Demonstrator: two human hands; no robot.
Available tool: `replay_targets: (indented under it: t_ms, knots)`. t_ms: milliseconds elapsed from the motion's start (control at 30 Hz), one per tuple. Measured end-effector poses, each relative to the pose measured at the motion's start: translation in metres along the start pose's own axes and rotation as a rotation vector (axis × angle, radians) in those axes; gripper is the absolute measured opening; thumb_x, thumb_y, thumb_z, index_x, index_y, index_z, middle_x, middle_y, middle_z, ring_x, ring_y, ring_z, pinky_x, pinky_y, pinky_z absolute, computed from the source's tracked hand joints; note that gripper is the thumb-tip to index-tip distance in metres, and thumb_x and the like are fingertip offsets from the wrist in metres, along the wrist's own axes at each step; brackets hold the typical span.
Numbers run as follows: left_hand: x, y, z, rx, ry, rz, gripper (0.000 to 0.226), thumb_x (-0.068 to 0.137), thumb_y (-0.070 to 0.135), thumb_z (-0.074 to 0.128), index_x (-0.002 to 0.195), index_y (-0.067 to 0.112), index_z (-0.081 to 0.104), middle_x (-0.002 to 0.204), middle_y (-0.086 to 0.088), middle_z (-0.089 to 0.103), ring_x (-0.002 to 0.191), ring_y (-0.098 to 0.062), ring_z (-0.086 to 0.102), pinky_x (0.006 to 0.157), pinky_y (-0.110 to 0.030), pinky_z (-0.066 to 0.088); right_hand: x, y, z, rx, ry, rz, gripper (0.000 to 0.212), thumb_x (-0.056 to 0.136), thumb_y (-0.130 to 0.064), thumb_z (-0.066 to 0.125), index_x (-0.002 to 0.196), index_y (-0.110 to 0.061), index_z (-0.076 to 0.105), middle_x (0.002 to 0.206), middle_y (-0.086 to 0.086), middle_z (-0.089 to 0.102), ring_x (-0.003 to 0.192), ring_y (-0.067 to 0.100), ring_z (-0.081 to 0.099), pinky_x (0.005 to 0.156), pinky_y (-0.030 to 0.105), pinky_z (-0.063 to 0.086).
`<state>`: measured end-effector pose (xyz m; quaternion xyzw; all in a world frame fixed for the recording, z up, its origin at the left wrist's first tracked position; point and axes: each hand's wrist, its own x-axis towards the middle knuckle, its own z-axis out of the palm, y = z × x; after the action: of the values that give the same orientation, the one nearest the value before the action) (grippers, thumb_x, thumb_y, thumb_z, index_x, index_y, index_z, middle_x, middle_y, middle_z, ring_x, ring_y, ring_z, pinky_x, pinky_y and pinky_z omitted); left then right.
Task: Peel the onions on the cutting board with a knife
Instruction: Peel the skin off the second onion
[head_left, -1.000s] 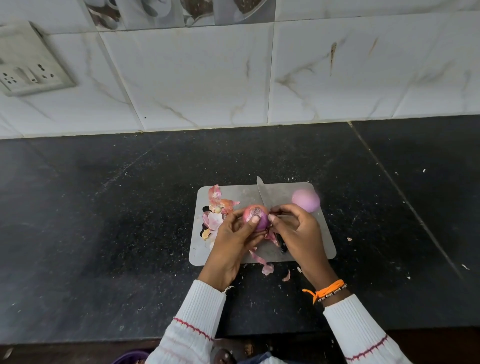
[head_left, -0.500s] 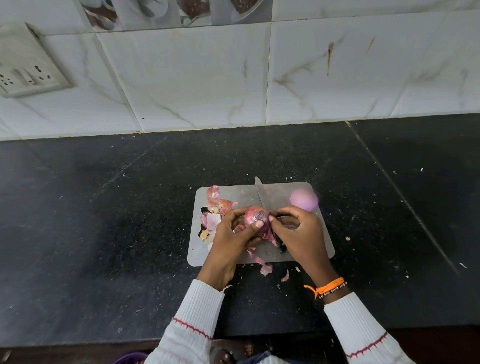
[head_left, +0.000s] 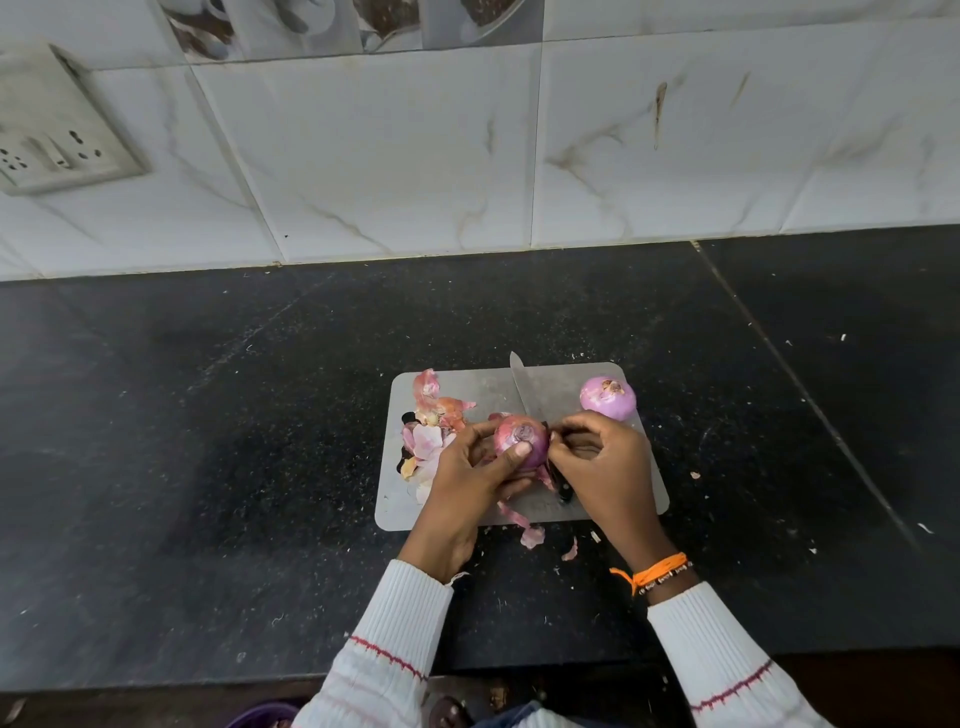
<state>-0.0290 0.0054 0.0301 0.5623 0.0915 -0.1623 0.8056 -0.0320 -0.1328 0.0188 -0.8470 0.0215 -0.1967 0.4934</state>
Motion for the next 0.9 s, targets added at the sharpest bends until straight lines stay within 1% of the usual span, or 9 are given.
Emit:
replay_targets:
  t_ms: [67,133,300,400,533,633,700,800,900]
  knots:
    - [0.000,0.001,-0.001,-0.056,-0.004,-0.029,0.032,0.085,0.005,0.060,0.116,0.007,0.053,0.103,-0.016,0.066,0.068,-0.015,0.069,0.064,-0.022,0.058,0.000,0.001,0.000,0.052,0.005,0.056,0.015,0.075,0.002,0.068,0.080,-0.013,0.068,0.070,-0.012,0.064,0.066,0.000,0.064,0.063,0.009,0.050]
    - [0.001,0.002,-0.001,-0.110,-0.020,-0.063,0.028,0.087,0.007,0.057,0.115,0.008,0.053,0.091,-0.016,0.069,0.063,-0.014,0.069,0.062,-0.021,0.058,0.000,0.004,0.001,0.062,-0.008,0.095,0.016,0.075,0.001,0.068,0.080,-0.014,0.067,0.070,-0.013,0.064,0.069,-0.001,0.064,0.063,0.010,0.050]
    - [-0.002,0.004,-0.001,-0.230,-0.069,-0.099,0.022,0.093,0.012,0.048,0.114,0.005,0.052,0.078,-0.015,0.067,0.062,-0.013,0.069,0.062,-0.021,0.058,-0.003,0.013,0.001,-0.037,-0.094,0.091,0.009,0.076,0.000,0.068,0.081,-0.007,0.067,0.070,-0.001,0.065,0.064,-0.001,0.060,0.059,0.006,0.046]
    - [-0.003,0.006,-0.001,-0.280,-0.077,-0.099,0.021,0.095,0.015,0.045,0.113,0.005,0.050,0.071,-0.009,0.069,0.063,-0.013,0.068,0.060,-0.021,0.057,-0.006,0.019,0.002,-0.136,-0.131,0.049,0.008,0.075,-0.001,0.070,0.082,-0.005,0.067,0.076,0.005,0.068,0.065,0.006,0.060,0.057,0.008,0.047]
    - [-0.006,0.008,-0.001,-0.293,-0.073,-0.086,0.024,0.094,0.013,0.046,0.118,0.008,0.048,0.080,-0.014,0.067,0.064,-0.014,0.068,0.063,-0.023,0.058,-0.008,0.022,0.002,-0.190,-0.112,0.009,0.011,0.080,0.001,0.065,0.089,-0.005,0.067,0.086,0.008,0.068,0.079,0.015,0.063,0.069,0.020,0.050]
    - [-0.008,0.006,-0.001,-0.238,-0.060,-0.049,0.022,0.091,0.008,0.050,0.111,0.016,0.051,0.089,-0.015,0.065,0.063,-0.015,0.067,0.067,-0.024,0.059,-0.007,0.017,0.000,-0.159,-0.062,-0.005,0.019,0.084,0.006,0.054,0.091,-0.005,0.068,0.087,0.005,0.069,0.082,0.012,0.063,0.072,0.016,0.048]
    - [-0.008,0.005,-0.002,-0.198,-0.041,-0.028,0.024,0.090,0.006,0.052,0.111,0.017,0.053,0.091,-0.014,0.065,0.063,-0.015,0.067,0.068,-0.024,0.058,-0.006,0.009,-0.003,-0.092,-0.035,0.011,0.022,0.084,0.008,0.050,0.085,-0.005,0.067,0.081,0.003,0.068,0.078,0.009,0.062,0.069,0.014,0.048]
    - [-0.007,0.003,-0.003,-0.170,-0.023,-0.012,0.030,0.089,0.004,0.053,0.117,0.015,0.051,0.086,-0.010,0.067,0.063,-0.015,0.067,0.066,-0.023,0.058,-0.005,-0.002,-0.006,0.009,0.011,0.003,0.016,0.083,0.005,0.054,0.080,-0.008,0.063,0.075,0.000,0.064,0.073,0.009,0.061,0.065,0.017,0.050]
    - [-0.008,0.002,-0.003,-0.137,-0.019,-0.008,0.032,0.090,0.004,0.053,0.119,0.014,0.050,0.089,-0.010,0.067,0.063,-0.014,0.066,0.065,-0.022,0.058,-0.005,-0.007,-0.007,0.092,0.026,-0.006,0.008,0.082,-0.003,0.063,0.085,-0.010,0.064,0.082,0.000,0.065,0.080,0.013,0.063,0.072,0.027,0.054]
